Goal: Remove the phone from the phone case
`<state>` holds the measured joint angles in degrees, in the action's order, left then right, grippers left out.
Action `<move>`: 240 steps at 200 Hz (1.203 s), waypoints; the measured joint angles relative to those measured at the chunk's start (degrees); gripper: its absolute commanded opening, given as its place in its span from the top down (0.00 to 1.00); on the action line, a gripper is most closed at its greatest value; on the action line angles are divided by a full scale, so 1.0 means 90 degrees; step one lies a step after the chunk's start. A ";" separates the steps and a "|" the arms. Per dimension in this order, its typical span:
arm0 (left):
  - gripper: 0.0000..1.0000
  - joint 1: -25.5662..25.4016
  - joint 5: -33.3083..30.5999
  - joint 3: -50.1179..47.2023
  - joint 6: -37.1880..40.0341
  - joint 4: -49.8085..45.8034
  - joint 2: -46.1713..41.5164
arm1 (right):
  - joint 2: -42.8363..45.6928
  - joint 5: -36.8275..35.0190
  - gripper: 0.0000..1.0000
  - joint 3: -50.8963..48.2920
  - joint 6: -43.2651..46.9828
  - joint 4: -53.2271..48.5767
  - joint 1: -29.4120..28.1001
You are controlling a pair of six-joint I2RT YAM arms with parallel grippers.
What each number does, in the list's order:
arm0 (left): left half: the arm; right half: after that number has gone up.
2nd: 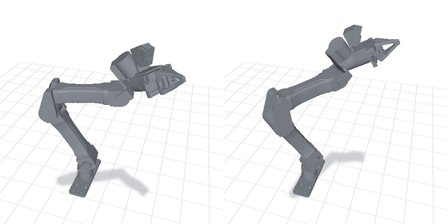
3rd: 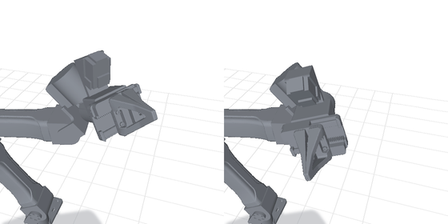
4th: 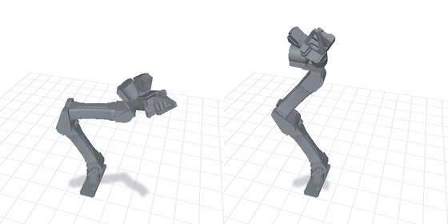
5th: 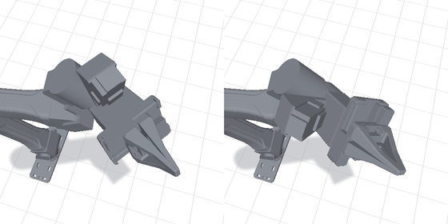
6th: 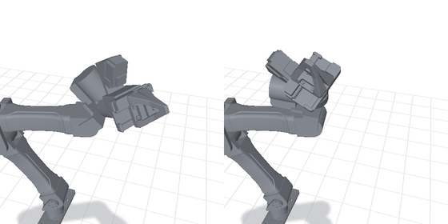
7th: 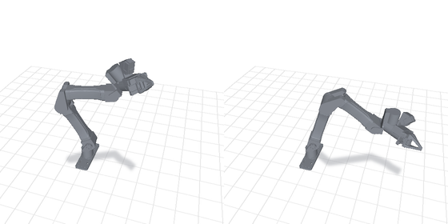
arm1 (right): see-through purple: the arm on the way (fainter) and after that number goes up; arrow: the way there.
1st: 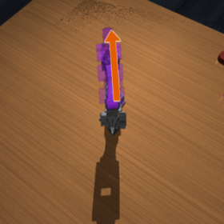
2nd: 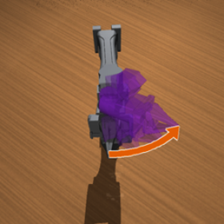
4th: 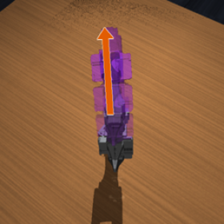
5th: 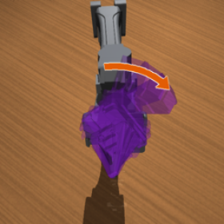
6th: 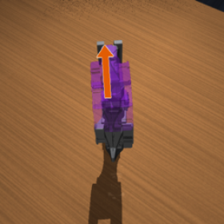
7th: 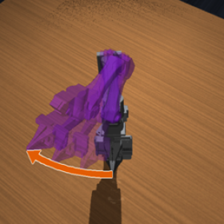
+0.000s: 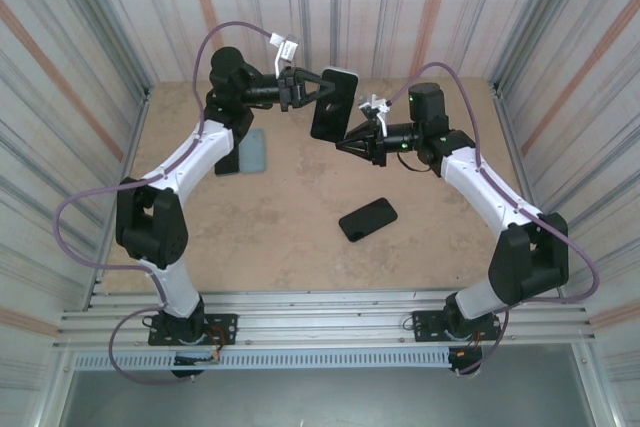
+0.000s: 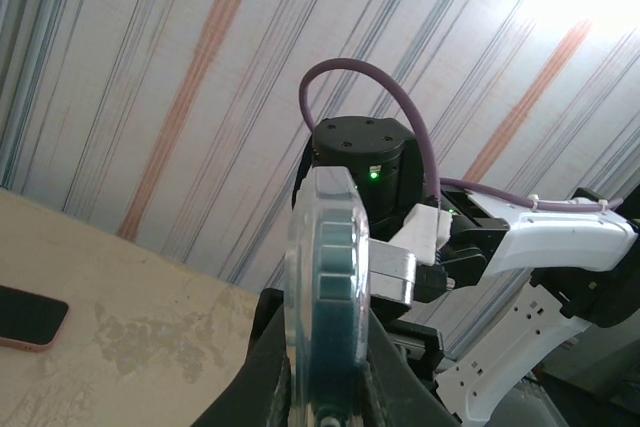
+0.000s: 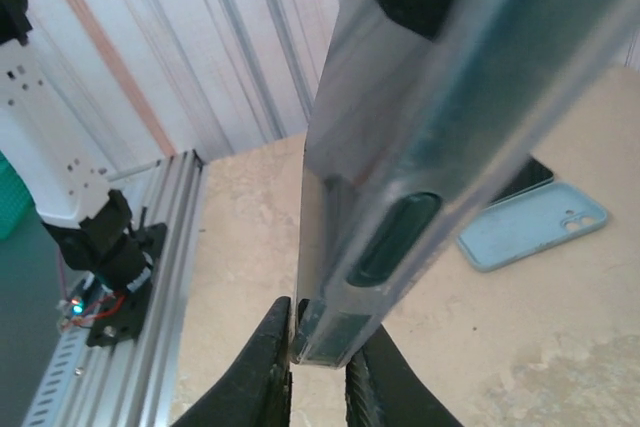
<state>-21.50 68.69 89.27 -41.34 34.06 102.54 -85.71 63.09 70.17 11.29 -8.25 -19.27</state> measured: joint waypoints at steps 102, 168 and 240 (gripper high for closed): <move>1.00 0.0051 0.0420 0.0272 -0.0777 0.0095 0.0170 | 0.0083 -0.0707 0.92 0.0384 0.1127 -0.0918 -0.0240; 1.00 0.0041 0.0408 0.0272 -0.1183 0.0155 0.0180 | 0.0406 -0.1511 0.93 0.0209 0.1416 -0.0930 -0.0491; 1.00 -0.0097 0.0362 0.0270 -0.1812 0.0002 0.0192 | 0.0583 -0.1923 0.88 -0.0027 0.1304 0.0202 -0.0393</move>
<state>-22.37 71.94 91.70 -57.65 34.09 104.27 -80.47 45.78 69.93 23.03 -6.44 -22.81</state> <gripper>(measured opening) 0.152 0.090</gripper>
